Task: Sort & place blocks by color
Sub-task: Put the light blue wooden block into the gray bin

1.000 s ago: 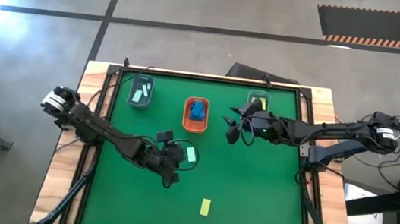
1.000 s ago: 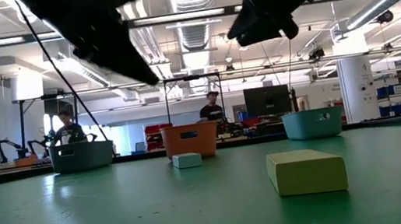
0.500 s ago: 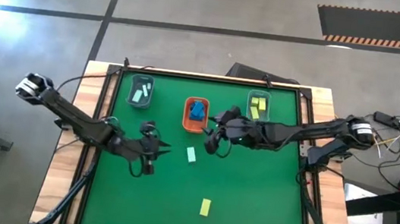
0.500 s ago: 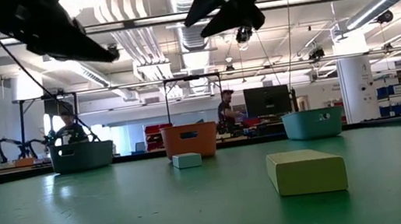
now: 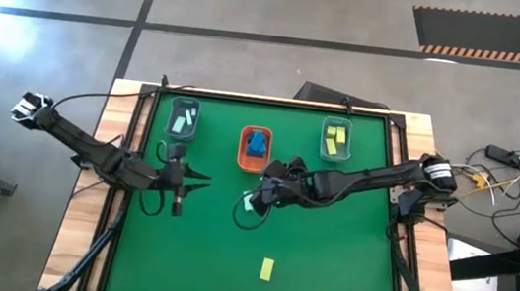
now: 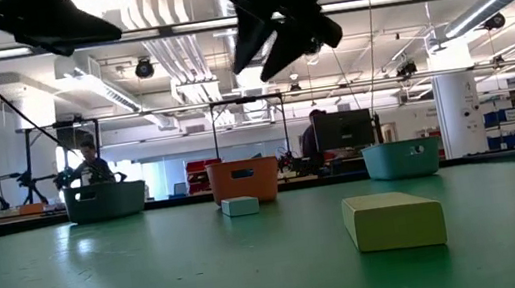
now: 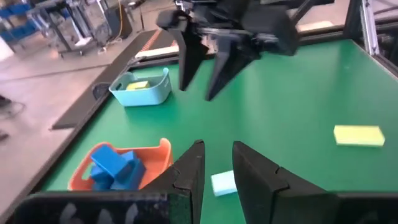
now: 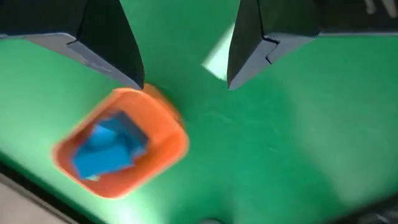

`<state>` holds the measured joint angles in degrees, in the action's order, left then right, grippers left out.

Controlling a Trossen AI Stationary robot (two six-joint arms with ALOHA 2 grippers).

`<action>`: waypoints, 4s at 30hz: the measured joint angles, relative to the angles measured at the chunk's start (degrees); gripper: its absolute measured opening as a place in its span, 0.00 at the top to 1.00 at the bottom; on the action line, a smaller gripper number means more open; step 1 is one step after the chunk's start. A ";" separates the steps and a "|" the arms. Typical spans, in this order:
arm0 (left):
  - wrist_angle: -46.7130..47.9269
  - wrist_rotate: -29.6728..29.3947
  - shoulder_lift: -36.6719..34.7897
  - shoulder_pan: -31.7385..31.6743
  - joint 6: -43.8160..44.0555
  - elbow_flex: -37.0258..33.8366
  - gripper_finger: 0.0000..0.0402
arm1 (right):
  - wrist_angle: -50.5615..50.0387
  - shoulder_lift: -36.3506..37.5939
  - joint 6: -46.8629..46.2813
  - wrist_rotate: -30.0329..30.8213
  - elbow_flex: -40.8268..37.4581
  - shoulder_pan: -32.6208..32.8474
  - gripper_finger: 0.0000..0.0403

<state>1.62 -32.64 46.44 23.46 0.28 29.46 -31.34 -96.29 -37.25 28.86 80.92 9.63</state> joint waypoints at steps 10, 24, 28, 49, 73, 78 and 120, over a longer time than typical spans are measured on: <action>-0.08 -0.22 -3.55 -0.09 -4.76 -0.88 0.84 | -0.42 -6.62 -7.47 0.70 5.36 2.51 0.46; -0.21 -0.61 -4.37 -0.15 -6.74 -0.88 0.84 | -0.71 -15.11 -14.76 -0.61 6.82 2.86 0.46; -0.27 -0.63 -4.32 -0.15 -6.74 -0.88 0.84 | 0.03 -17.19 -14.72 -0.86 6.80 2.76 0.46; -3.17 -0.70 -3.74 -0.20 -6.76 -0.84 0.84 | 3.57 -22.23 -16.82 -2.02 6.76 2.08 0.26; -4.33 -0.86 -2.67 -0.22 -7.17 -0.56 0.84 | 4.16 -24.87 -6.89 -3.75 6.86 0.33 0.71; -4.21 -1.14 -2.60 -0.22 -7.17 -0.49 0.84 | 3.34 -23.64 -3.36 -4.10 6.67 0.28 0.71; -26.54 3.20 4.29 -0.24 -8.20 -0.95 0.75 | 83.57 4.64 39.83 -0.83 -37.16 8.37 0.71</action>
<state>-24.91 -29.44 50.73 23.22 -7.92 28.51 52.23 -91.65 2.59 28.03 43.77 18.00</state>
